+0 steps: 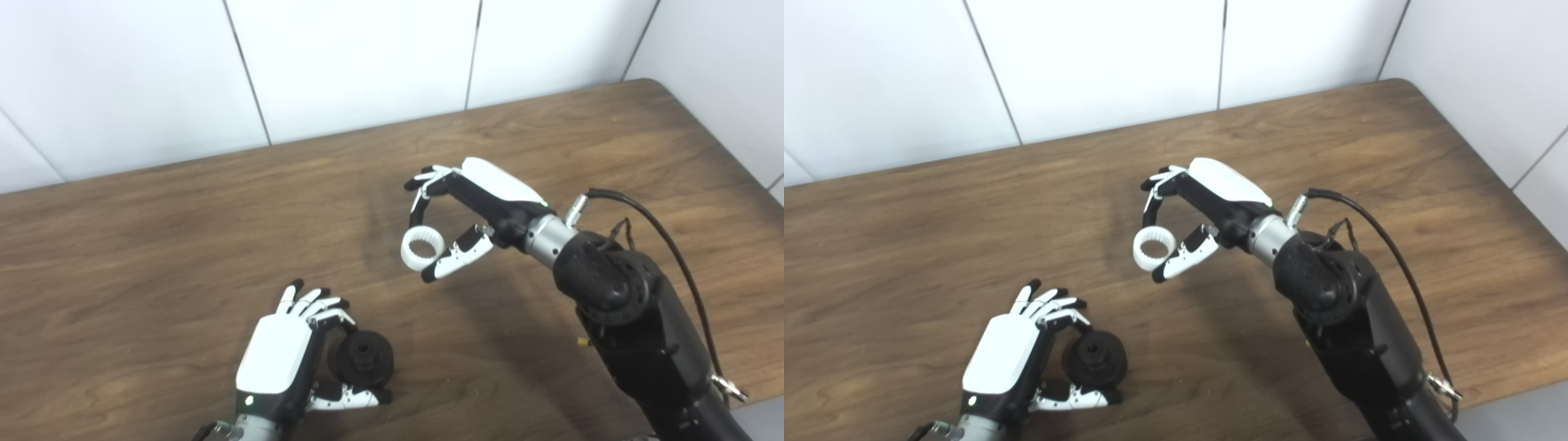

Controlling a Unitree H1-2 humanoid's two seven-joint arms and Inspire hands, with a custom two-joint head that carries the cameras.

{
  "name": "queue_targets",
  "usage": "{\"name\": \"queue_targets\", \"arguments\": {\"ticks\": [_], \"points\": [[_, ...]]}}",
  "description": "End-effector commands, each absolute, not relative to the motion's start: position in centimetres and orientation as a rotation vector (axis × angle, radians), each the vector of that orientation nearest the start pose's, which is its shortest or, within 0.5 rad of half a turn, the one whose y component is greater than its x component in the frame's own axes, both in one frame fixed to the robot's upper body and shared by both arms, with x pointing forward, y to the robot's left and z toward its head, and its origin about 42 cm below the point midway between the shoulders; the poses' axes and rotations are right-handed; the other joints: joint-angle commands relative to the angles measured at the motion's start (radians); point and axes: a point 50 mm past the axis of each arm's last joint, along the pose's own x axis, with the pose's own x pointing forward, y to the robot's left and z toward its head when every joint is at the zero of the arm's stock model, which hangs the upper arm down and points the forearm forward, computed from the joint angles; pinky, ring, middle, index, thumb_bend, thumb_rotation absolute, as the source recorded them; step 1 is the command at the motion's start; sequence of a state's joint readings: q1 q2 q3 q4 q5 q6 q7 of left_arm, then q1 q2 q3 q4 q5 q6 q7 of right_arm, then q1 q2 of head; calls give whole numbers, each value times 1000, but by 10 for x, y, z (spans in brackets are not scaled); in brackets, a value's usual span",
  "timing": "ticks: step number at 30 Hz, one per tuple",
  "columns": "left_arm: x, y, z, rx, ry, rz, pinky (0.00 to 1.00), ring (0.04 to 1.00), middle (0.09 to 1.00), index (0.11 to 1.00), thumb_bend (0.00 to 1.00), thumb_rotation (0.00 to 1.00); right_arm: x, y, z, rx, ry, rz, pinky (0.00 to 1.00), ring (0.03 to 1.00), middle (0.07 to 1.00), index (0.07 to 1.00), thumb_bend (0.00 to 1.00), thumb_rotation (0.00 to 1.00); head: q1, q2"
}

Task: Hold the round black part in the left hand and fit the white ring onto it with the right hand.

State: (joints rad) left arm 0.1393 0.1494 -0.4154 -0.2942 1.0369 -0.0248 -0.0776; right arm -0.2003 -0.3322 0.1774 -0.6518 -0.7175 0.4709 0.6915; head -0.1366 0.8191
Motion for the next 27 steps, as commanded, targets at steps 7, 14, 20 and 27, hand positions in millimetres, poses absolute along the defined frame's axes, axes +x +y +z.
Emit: {"name": "queue_targets", "arguments": {"ticks": [7, 14, 20, 27], "points": [[214, 135, 141, 1107, -341, -371, 1000, 881, 775, 485, 523, 52, 256, -211, 284, -1011, -173, 463, 1000, 958, 846, 482, 523, 131, 29, 39], [215, 131, 143, 1106, -331, -370, 1000, 886, 778, 484, 523, 52, 247, -204, 289, -993, -187, 511, 1000, 964, 845, 482, 523, 130, 56, 68], [215, 126, 148, 1114, -324, -375, 1000, 891, 784, 485, 523, 52, 242, -200, 288, -984, -184, 542, 1000, 958, 849, 482, 523, 130, 70, 86], [216, 123, 150, 1114, -332, -373, 1000, 889, 780, 485, 523, 51, 239, -195, 283, -970, -184, 565, 1000, 957, 843, 482, 523, 129, 86, 106]]}}
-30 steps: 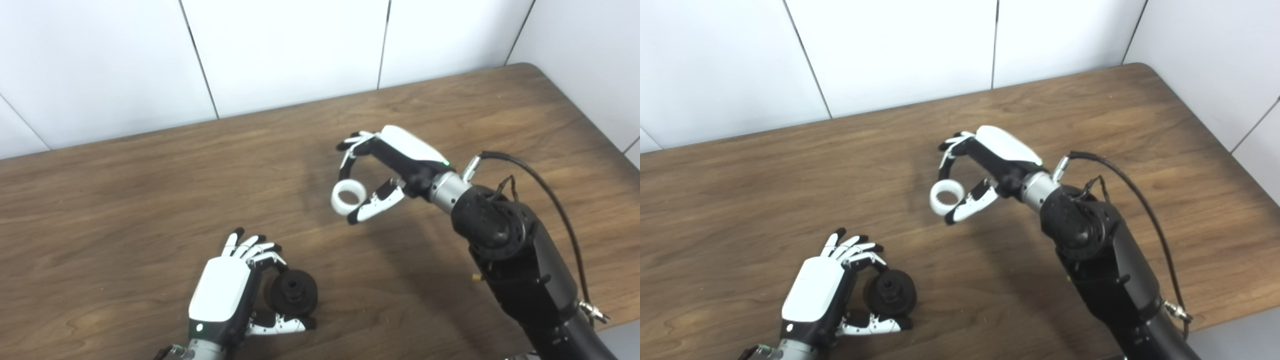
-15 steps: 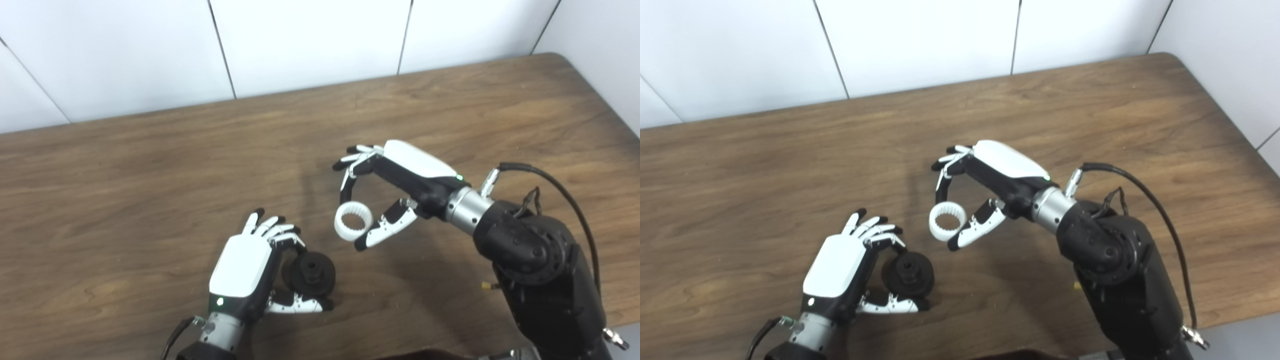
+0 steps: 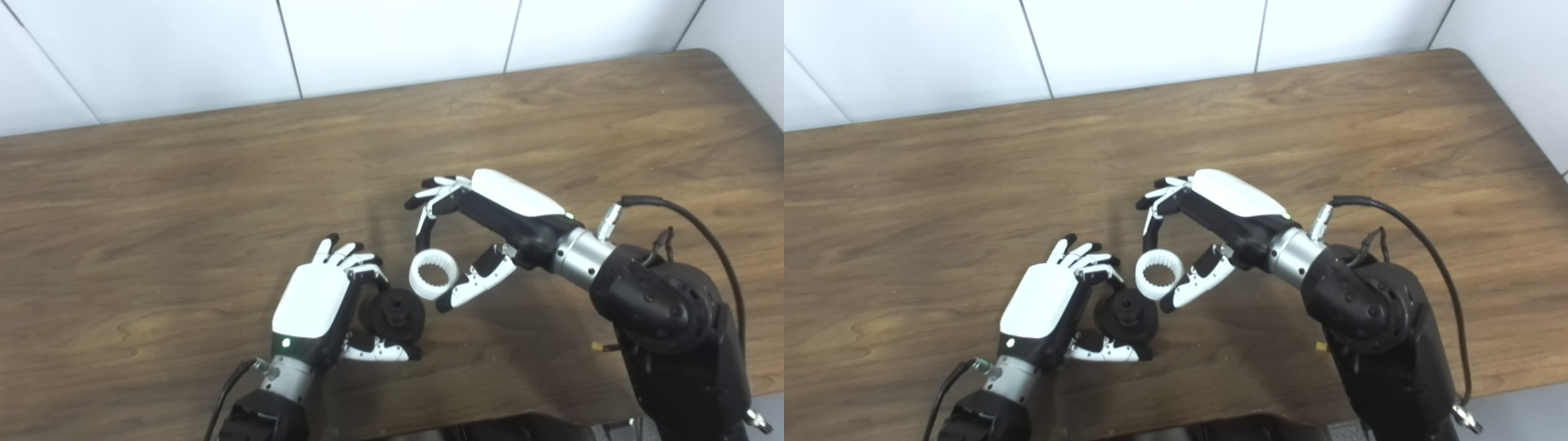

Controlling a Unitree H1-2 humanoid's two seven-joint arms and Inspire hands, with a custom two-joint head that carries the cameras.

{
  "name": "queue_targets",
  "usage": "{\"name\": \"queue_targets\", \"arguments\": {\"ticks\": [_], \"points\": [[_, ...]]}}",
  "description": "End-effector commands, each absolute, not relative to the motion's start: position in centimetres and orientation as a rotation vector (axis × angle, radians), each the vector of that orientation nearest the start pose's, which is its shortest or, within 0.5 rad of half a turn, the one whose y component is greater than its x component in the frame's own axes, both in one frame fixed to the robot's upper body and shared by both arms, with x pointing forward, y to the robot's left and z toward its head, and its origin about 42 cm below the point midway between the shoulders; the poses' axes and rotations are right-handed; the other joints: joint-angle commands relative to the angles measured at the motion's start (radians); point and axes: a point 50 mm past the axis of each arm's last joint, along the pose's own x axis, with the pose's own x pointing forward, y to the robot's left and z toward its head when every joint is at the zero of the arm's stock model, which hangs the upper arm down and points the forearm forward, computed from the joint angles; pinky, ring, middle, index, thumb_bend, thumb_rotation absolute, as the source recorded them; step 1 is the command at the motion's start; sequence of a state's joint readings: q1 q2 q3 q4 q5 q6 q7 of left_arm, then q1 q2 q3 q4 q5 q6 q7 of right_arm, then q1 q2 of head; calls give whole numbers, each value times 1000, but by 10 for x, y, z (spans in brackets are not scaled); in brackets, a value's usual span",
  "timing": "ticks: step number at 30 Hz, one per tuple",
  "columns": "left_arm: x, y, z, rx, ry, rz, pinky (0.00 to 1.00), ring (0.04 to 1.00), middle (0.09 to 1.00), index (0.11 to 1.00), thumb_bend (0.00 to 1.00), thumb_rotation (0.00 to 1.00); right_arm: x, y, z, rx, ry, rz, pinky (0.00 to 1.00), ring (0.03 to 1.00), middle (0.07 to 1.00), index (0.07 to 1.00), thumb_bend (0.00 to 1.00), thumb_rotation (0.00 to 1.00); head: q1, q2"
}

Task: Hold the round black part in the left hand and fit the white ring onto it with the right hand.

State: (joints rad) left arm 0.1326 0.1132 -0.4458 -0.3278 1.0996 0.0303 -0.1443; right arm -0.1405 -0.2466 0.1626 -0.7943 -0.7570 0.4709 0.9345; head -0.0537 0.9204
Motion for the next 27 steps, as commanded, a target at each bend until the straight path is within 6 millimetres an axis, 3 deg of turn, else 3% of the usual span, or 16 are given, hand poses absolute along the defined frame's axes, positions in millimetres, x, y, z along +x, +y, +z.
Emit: {"name": "queue_targets", "arguments": {"ticks": [1, 27], "points": [[216, 122, 151, 1114, -332, -373, 1000, 890, 781, 485, 523, 51, 239, -194, 283, -970, -184, 569, 1000, 959, 843, 482, 523, 129, 4, 5], [217, 117, 154, 1116, -341, -367, 1000, 890, 780, 484, 523, 51, 246, -180, 265, -949, -177, 618, 1000, 963, 842, 482, 523, 129, 24, 15]]}}
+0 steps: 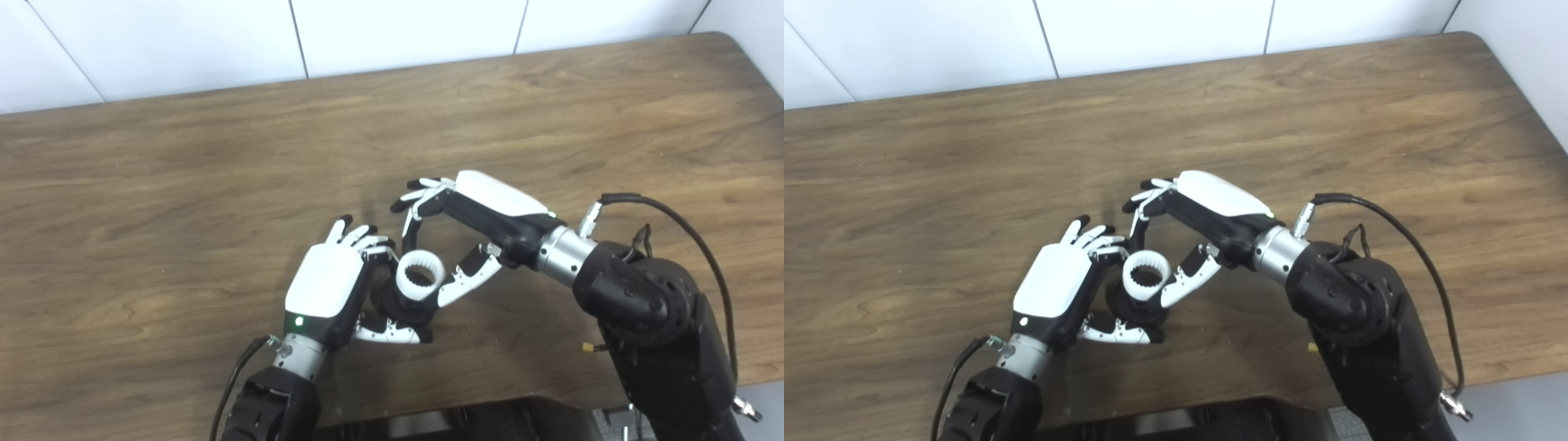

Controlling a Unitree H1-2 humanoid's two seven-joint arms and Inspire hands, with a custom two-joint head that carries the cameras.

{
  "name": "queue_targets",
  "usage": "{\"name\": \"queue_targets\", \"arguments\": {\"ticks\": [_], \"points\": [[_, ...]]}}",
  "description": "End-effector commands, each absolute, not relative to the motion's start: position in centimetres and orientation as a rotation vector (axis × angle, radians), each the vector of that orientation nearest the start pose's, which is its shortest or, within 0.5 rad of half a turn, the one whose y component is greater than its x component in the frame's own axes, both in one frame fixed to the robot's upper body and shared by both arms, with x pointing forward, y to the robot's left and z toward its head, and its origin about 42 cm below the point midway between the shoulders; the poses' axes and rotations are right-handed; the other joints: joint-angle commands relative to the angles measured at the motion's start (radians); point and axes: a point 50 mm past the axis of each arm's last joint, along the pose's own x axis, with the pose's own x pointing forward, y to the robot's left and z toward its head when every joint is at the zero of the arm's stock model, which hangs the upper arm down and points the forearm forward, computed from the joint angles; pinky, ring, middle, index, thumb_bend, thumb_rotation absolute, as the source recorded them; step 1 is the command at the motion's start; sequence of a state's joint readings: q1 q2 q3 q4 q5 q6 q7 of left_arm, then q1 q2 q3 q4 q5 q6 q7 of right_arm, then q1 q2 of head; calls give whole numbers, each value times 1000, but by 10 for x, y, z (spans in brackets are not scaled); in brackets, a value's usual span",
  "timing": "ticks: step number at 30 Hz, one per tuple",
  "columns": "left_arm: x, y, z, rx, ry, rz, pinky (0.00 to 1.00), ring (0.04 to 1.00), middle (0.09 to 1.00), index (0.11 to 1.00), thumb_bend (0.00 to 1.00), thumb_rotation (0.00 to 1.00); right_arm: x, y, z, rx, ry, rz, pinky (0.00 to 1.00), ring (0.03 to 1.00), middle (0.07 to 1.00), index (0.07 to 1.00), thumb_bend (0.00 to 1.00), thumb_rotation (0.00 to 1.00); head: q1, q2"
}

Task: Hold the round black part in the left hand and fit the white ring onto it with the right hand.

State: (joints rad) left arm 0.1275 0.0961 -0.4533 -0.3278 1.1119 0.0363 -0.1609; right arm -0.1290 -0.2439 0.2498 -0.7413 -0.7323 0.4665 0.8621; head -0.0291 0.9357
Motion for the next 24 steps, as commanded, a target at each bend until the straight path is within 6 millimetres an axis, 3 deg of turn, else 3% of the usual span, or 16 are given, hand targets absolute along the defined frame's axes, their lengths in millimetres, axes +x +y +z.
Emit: {"name": "queue_targets", "arguments": {"ticks": [1, 24], "points": [[217, 117, 154, 1118, -342, -367, 1000, 889, 779, 484, 523, 51, 247, -180, 265, -949, -178, 617, 1000, 963, 842, 482, 523, 129, 0, 0], [218, 114, 153, 1123, -343, -365, 1000, 889, 780, 484, 524, 52, 251, -181, 254, -971, -158, 620, 1000, 965, 841, 482, 523, 129, 0, -3]]}}
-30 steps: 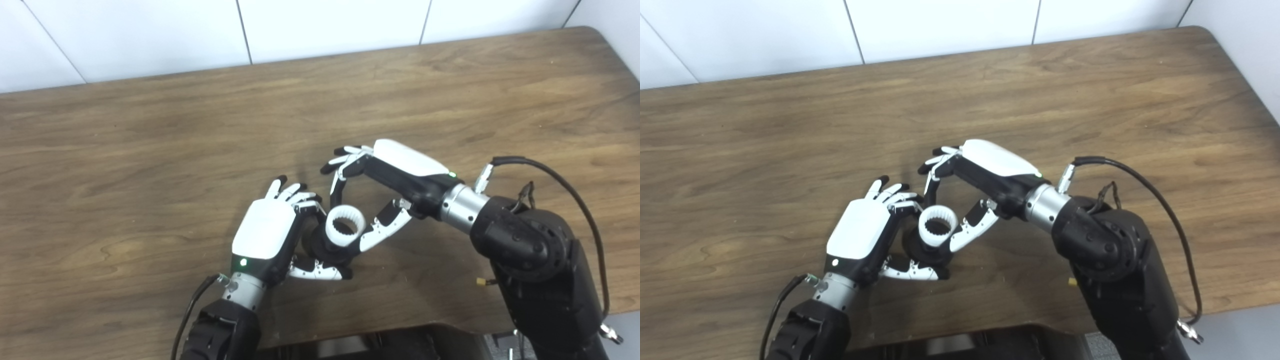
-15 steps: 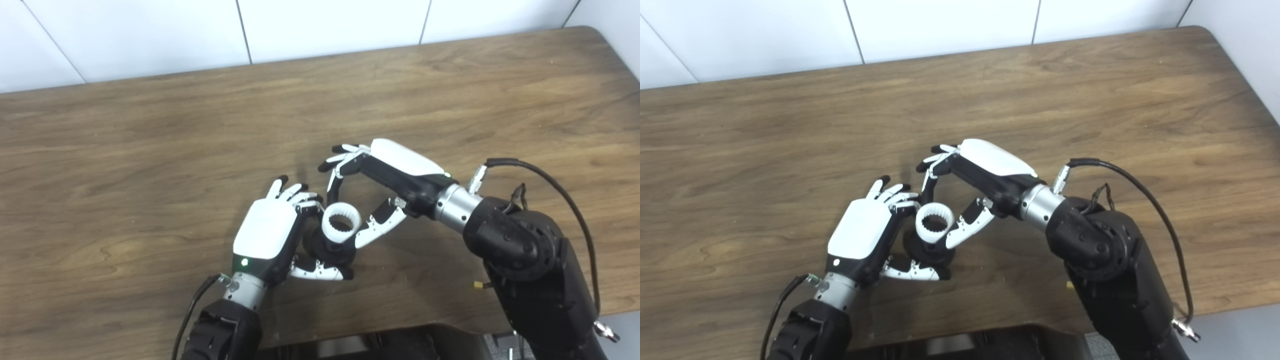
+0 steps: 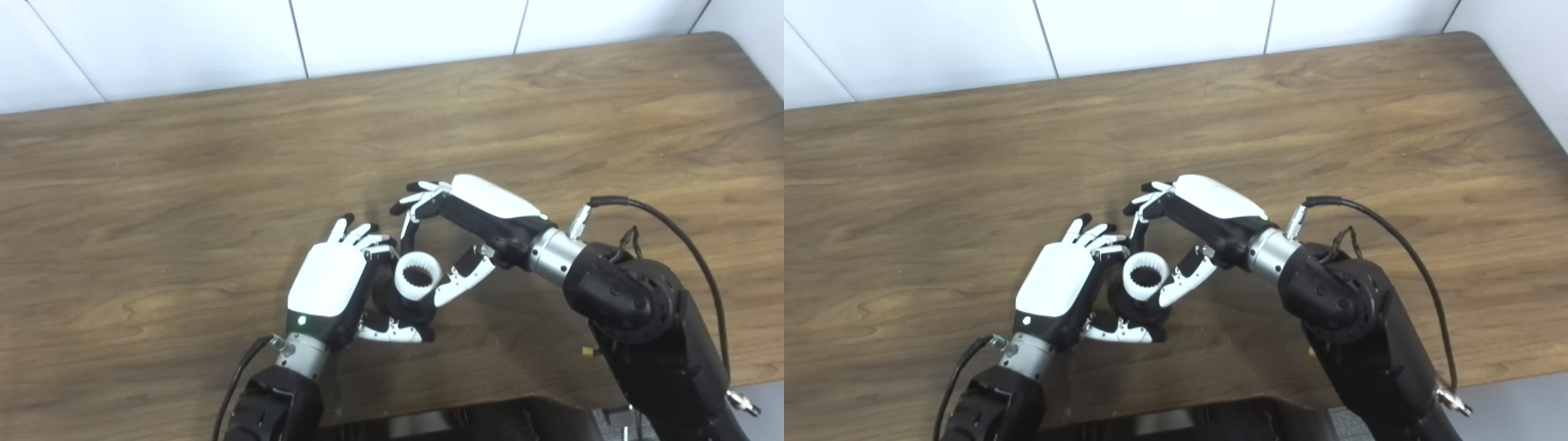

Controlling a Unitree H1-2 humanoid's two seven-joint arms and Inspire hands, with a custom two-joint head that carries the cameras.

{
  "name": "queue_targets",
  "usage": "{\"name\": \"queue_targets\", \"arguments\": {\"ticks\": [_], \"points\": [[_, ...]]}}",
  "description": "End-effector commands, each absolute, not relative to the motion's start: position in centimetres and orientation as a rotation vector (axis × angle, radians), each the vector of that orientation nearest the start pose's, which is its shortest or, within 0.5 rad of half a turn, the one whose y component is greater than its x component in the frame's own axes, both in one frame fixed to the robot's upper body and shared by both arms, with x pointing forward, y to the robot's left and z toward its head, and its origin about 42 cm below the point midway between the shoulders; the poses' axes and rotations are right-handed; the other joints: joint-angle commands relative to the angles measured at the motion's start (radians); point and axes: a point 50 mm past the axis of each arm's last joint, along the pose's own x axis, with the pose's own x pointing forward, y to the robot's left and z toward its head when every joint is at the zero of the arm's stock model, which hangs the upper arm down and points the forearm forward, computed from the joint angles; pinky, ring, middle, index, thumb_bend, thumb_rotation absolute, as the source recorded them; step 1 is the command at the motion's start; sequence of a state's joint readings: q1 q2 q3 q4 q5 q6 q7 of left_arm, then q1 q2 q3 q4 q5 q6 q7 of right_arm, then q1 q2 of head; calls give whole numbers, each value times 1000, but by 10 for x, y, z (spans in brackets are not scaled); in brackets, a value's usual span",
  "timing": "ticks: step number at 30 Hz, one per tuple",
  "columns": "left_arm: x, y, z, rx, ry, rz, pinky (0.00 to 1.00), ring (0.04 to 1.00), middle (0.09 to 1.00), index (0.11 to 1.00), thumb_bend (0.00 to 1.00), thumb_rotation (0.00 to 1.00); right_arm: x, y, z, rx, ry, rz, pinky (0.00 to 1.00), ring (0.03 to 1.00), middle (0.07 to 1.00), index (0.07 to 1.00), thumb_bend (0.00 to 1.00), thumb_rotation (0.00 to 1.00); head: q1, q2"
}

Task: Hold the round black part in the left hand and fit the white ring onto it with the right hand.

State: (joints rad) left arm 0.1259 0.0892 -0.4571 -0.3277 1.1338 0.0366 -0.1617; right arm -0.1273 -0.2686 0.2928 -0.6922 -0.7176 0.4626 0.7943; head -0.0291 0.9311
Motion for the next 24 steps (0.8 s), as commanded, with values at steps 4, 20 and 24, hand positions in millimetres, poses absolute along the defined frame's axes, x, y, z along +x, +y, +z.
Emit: {"name": "queue_targets", "arguments": {"ticks": [4, 20, 24], "points": [[219, 113, 153, 1121, -340, -367, 1000, 892, 783, 484, 523, 52, 251, -181, 253, -974, -156, 627, 1000, 963, 840, 482, 523, 129, 1, 1], [220, 111, 152, 1116, -341, -365, 1000, 892, 781, 484, 523, 52, 253, -183, 246, -976, -139, 633, 1000, 962, 843, 482, 523, 130, 5, -5], [220, 110, 153, 1113, -343, -365, 1000, 888, 778, 484, 523, 51, 254, -183, 246, -978, -138, 630, 1000, 962, 845, 483, 523, 130, 5, -6]]}}
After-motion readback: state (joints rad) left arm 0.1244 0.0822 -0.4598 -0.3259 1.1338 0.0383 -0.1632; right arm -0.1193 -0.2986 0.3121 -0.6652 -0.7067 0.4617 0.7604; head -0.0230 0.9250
